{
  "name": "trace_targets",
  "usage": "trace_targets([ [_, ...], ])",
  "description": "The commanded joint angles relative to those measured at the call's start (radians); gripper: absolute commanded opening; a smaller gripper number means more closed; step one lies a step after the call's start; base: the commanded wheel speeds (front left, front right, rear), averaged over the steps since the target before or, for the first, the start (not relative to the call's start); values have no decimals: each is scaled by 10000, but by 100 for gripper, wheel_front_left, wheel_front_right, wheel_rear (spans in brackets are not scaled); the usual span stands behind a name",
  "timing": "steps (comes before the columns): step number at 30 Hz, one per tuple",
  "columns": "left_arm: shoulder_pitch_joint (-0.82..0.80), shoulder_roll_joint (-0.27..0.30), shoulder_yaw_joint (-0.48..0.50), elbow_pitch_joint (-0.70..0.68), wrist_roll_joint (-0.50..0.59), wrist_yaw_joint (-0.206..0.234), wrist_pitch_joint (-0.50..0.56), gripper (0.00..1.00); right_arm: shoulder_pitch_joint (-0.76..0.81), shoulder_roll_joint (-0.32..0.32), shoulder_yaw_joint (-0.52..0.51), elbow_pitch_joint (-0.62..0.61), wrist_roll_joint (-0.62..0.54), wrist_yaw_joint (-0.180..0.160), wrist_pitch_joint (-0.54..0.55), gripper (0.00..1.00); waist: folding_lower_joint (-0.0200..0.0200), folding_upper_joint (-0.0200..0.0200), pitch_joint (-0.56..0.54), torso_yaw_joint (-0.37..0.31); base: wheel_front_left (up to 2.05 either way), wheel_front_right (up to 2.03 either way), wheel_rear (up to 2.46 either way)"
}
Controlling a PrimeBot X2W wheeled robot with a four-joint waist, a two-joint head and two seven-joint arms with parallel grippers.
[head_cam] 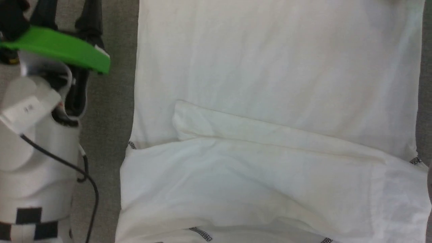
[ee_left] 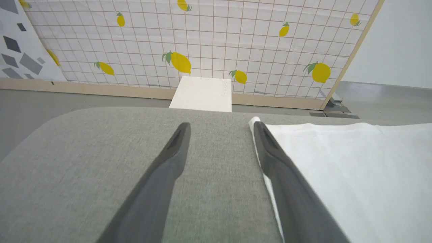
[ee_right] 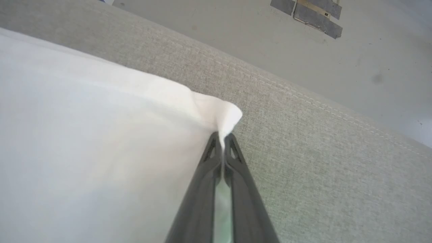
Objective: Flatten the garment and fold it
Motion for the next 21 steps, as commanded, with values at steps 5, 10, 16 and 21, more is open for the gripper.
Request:
trace_targets([
  [5, -2547, 453, -605, 1134, -502, -157, 3289, 100, 7, 29, 511, -209, 544, -13, -48, 0, -1, 0, -100, -585, 0, 0, 0],
  [10, -4108, 766, -1366, 2402, -533, -83, 6515, 100, -14, 151, 1063, -368, 1097, -13, -216, 0, -1, 0, 39, -1033, 0, 0, 0],
  [16, -4811, 928, -1649, 3231, -418, 407, 8221, 100, -158, 99, 1806, -553, 1707, -13, -471, 0, -1, 0, 357, -1455, 0, 0, 0],
  [21, -4588, 1072, -1646, 3515, -430, 668, 8582, 100, -232, -18, 2029, -676, 2061, -13, -650, 0, -1, 0, 629, -1593, 0, 0, 0],
])
